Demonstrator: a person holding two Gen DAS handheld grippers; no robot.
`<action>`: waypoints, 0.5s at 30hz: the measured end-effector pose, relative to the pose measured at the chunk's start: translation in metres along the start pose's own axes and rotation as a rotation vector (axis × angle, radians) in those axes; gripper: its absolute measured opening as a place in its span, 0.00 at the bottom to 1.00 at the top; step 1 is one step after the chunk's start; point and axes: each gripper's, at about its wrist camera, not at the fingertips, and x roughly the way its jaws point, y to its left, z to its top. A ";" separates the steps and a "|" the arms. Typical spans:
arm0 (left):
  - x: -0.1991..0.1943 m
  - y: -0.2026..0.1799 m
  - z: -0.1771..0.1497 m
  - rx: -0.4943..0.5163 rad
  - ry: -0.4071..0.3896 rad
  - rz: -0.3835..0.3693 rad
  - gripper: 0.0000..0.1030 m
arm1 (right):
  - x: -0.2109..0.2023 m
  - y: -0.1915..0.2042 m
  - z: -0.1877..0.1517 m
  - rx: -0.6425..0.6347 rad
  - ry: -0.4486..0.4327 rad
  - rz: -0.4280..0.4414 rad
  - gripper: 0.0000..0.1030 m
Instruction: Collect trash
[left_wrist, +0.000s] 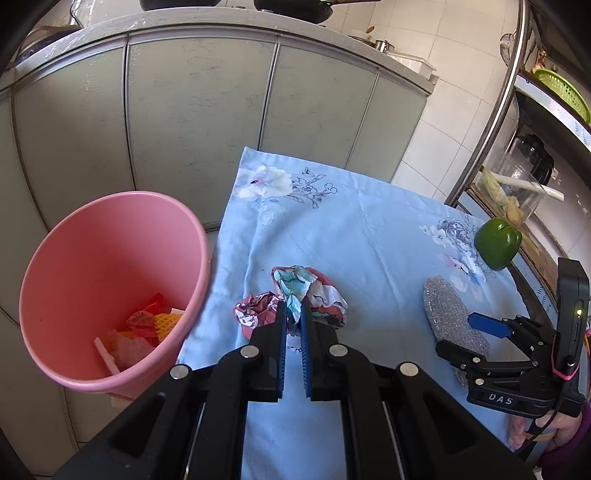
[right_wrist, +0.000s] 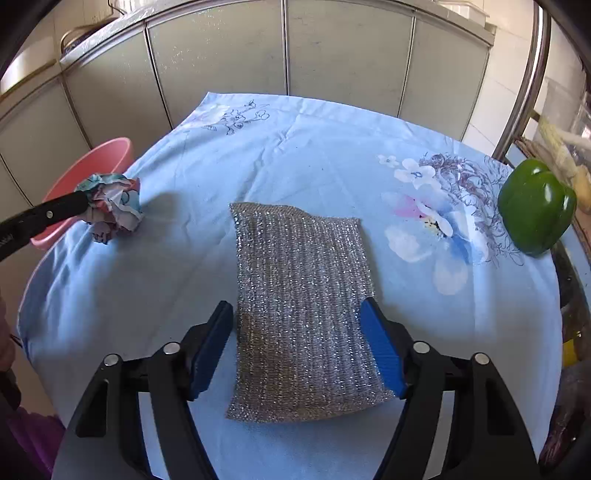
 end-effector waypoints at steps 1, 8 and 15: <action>0.000 0.000 0.000 0.000 0.000 -0.001 0.06 | 0.000 -0.002 0.000 0.002 0.001 -0.003 0.60; 0.000 -0.004 0.000 0.007 -0.001 -0.007 0.06 | -0.005 -0.017 -0.004 0.053 -0.014 -0.003 0.31; -0.007 -0.003 -0.001 0.004 -0.018 -0.015 0.06 | -0.013 -0.021 0.001 0.097 -0.020 0.036 0.20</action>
